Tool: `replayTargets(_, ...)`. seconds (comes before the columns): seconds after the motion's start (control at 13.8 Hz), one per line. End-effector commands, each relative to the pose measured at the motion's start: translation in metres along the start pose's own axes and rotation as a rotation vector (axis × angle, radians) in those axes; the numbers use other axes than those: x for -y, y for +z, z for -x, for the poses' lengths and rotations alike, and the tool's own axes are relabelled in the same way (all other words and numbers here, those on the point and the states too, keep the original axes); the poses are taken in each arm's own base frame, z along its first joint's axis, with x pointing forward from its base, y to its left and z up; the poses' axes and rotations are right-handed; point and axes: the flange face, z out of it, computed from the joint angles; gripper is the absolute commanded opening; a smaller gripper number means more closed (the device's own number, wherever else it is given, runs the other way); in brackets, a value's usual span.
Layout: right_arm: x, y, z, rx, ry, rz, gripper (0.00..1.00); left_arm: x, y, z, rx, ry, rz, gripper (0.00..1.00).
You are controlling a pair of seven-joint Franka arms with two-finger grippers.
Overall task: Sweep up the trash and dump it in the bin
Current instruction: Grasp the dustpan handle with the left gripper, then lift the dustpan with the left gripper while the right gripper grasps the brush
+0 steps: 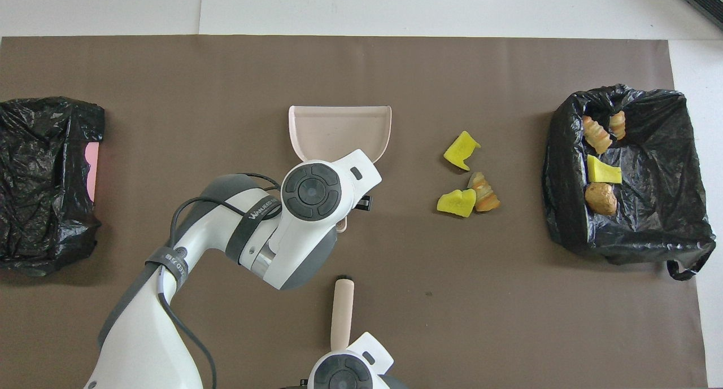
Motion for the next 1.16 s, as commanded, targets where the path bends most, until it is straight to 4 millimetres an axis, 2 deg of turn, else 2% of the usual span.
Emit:
replayTargets(0.0,-0.004,-0.001,-0.005,-0.008,0.019,-0.033,0.0,0.003,-0.002,0.006,-0.011,-0.014,0.002,0.41)
replayTargets(0.07,-0.006,-0.004,-0.011,-0.005,-0.002,-0.03,0.0,0.004,-0.002,0.005,-0.009,-0.036,0.003,0.18)
replayTargets(0.15,-0.009,-0.009,-0.019,0.006,-0.014,-0.008,0.0,0.004,-0.003,0.005,-0.012,-0.052,0.004,0.0)
replayTargets(0.29,-0.02,-0.036,-0.031,0.004,-0.052,0.066,0.0,0.005,-0.013,-0.004,-0.038,-0.044,0.012,0.0)
replayTargets(0.36,-0.032,-0.054,-0.038,0.004,-0.052,0.085,0.0,0.008,-0.015,-0.005,-0.041,-0.046,0.011,0.0)
replayTargets(0.44,-0.044,-0.07,-0.038,0.0,-0.072,0.103,0.0,0.014,-0.025,-0.007,-0.046,-0.048,0.012,0.0)
replayTargets(0.51,-0.065,-0.089,-0.046,-0.001,-0.069,0.113,0.0,0.027,-0.036,-0.012,-0.057,-0.049,0.013,0.0)
replayTargets(0.58,-0.088,-0.104,-0.056,0.012,-0.067,0.125,0.0,0.03,-0.041,-0.012,-0.054,-0.02,0.012,0.0)
replayTargets(0.73,-0.133,-0.131,-0.08,0.011,-0.048,0.135,0.0,0.047,-0.046,-0.012,-0.011,0.112,-0.011,0.0)
replayTargets(0.95,-0.176,-0.139,-0.116,-0.03,-0.031,0.22,0.0,0.064,-0.043,-0.006,0.082,0.407,-0.026,0.0)
replayTargets(1.09,-0.213,-0.141,-0.144,-0.037,-0.108,0.275,0.0,0.072,-0.043,-0.004,0.117,0.56,-0.022,0.0)
